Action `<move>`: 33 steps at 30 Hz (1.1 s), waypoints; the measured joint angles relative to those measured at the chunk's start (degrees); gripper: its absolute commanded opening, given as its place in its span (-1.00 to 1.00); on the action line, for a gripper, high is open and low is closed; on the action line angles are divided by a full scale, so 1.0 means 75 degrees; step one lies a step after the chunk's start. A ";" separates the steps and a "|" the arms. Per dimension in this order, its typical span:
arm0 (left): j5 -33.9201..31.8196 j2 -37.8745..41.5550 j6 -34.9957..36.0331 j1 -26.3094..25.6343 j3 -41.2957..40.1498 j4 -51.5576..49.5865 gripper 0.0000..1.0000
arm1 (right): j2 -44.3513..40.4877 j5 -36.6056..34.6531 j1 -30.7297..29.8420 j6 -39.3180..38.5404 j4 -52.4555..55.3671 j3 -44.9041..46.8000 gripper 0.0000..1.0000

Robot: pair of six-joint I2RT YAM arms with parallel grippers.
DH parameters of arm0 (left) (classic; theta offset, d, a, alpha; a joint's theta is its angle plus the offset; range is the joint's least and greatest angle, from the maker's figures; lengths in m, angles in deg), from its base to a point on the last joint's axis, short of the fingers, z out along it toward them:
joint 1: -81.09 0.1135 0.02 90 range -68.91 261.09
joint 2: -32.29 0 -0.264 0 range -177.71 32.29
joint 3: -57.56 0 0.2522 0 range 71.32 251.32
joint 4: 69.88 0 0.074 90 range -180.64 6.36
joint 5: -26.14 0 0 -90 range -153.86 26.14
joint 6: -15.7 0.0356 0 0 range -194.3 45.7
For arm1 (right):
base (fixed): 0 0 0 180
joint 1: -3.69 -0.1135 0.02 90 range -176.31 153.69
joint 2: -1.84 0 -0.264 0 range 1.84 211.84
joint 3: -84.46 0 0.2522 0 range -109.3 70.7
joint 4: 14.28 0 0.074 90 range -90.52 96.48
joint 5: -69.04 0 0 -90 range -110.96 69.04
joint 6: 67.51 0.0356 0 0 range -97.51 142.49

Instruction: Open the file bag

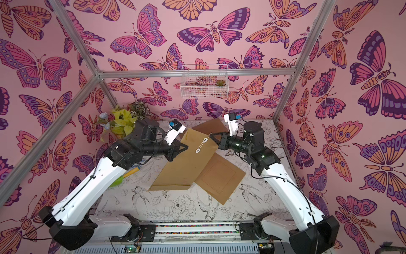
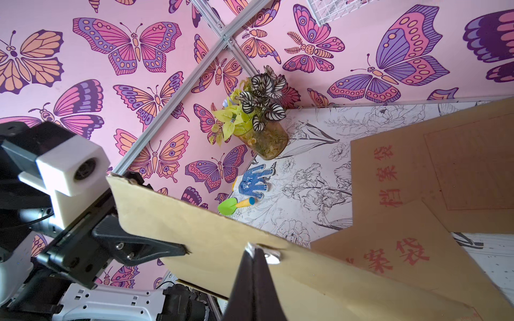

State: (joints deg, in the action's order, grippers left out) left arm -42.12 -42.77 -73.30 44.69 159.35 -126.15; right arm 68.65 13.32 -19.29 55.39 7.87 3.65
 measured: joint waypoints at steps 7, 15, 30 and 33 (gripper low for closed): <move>0.0131 -0.0055 0.0003 0.0000 -0.0003 0.0015 -1.00 | 0.0000 -0.0044 0.0000 0.0044 -0.0216 0.0000 -1.00; 0.0134 -0.0070 -0.0009 0.0000 -0.0029 0.0041 -1.00 | 0.0143 0.0586 -0.0064 0.0245 -0.0781 -0.0009 -1.00; -0.0125 0.0082 -0.0737 0.0000 -0.0090 0.0609 -1.00 | 0.0350 0.1682 -0.0793 -0.0341 -0.0455 -0.0312 -1.00; -0.0210 0.0344 -0.0889 0.0000 -0.0181 0.0772 -1.00 | 0.0321 0.1722 -0.0793 -0.0595 -0.0160 -0.0326 -1.00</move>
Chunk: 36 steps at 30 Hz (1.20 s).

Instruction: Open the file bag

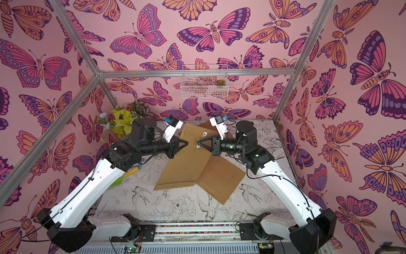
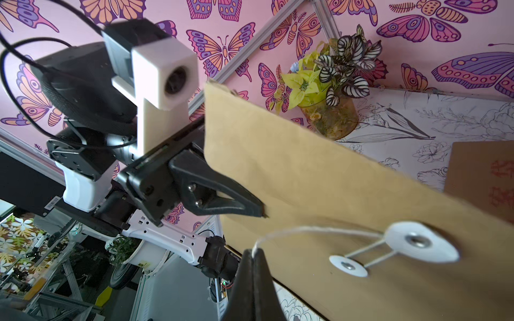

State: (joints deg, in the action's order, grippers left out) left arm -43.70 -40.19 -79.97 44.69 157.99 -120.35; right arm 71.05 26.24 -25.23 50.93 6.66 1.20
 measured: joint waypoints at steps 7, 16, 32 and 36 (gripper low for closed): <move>-0.0017 0.0393 -0.0329 0.0000 -0.0006 0.0568 -1.00 | -0.0166 -0.0291 0.0000 -0.0329 0.0589 -0.0009 -1.00; 0.0233 0.0525 -0.0612 0.0000 -0.0181 0.1236 -1.00 | -0.0277 -0.0519 0.0000 -0.0545 0.0836 -0.0076 -1.00; 0.0533 0.0845 -0.0906 0.0000 -0.0644 0.1990 -1.00 | -0.0650 -0.1629 0.0000 -0.1040 0.1408 -0.0149 -1.00; 0.0478 0.0895 -0.0906 0.0000 -0.0749 0.2043 -1.00 | -0.0650 -0.1903 0.0000 -0.1172 0.1556 -0.0157 -1.00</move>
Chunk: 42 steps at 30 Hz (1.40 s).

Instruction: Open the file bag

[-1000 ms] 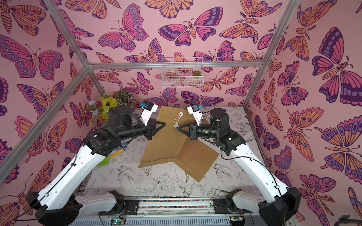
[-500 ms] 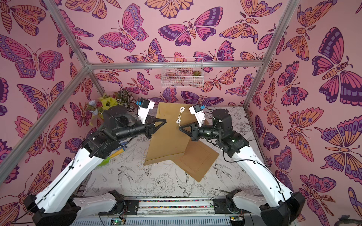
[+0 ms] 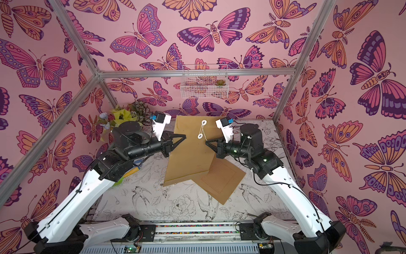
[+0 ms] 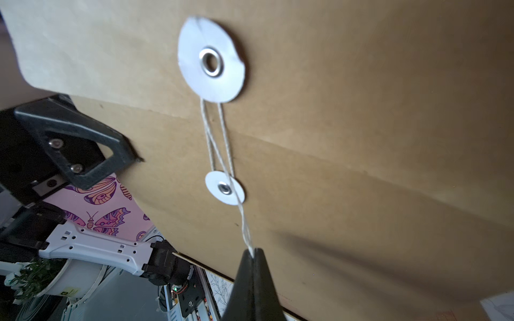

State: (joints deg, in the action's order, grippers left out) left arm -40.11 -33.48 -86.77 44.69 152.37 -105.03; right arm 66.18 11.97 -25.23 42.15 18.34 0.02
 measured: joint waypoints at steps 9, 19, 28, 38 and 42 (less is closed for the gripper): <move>-0.0017 -0.0003 0.0023 0.0000 -0.0009 0.0055 -1.00 | 0.0052 -0.0321 0.0000 -0.0061 0.0230 -0.0041 -1.00; 0.0041 0.0029 0.0032 0.0006 -0.0210 0.0160 -1.00 | 0.0117 -0.0761 0.0000 -0.0096 0.0321 -0.0064 -1.00; 0.0128 0.0023 0.0067 0.0067 -0.0315 0.0166 -1.00 | 0.0009 -0.1582 0.0000 -0.0131 0.0571 -0.0061 -1.00; 0.0192 -0.0015 0.0143 0.0117 -0.0341 0.0163 -1.00 | -0.0475 -0.2375 0.0003 -0.0224 0.0612 0.0140 -1.00; 0.0216 -0.0015 0.0184 0.0117 -0.0364 0.0166 -1.00 | -0.0618 -0.2710 0.0003 -0.0233 0.0609 0.0236 -1.00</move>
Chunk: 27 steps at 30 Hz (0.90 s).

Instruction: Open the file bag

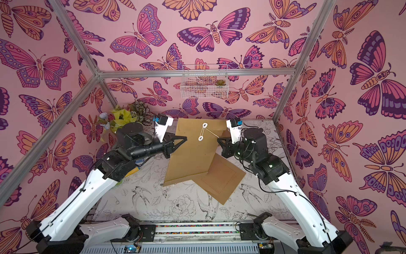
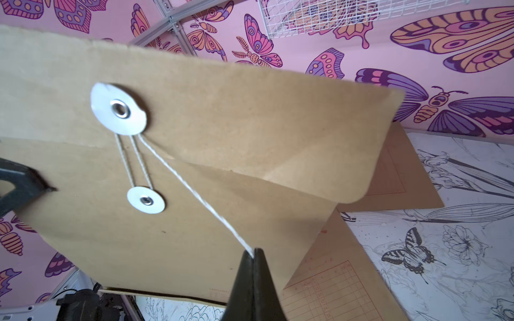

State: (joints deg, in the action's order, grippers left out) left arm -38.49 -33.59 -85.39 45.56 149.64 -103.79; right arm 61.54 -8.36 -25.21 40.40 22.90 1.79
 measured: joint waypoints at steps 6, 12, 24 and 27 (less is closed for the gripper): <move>0.0128 0.0000 0.0015 0.0026 -0.0076 -0.0012 -1.00 | -0.0029 -0.0335 0.0006 0.0006 0.0003 0.0114 -1.00; 0.0280 0.0009 0.0073 0.0035 -0.0163 -0.0128 -1.00 | -0.0131 -0.0664 0.0006 0.0006 0.0020 0.0184 -1.00; 0.0699 0.0009 0.0224 0.0035 -0.0248 -0.0449 -1.00 | -0.0635 -0.1207 0.0044 0.0032 0.0058 0.0323 -1.00; 0.0833 0.0006 0.0280 0.0035 -0.0248 -0.0629 -1.00 | -0.0632 -0.1271 0.0044 0.0041 0.0073 0.0326 -1.00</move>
State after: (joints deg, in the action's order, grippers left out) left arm -32.24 -33.55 -83.29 45.82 147.78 -108.51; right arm 56.80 -17.89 -24.88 40.71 23.45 4.24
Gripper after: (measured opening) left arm 0.045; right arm 0.039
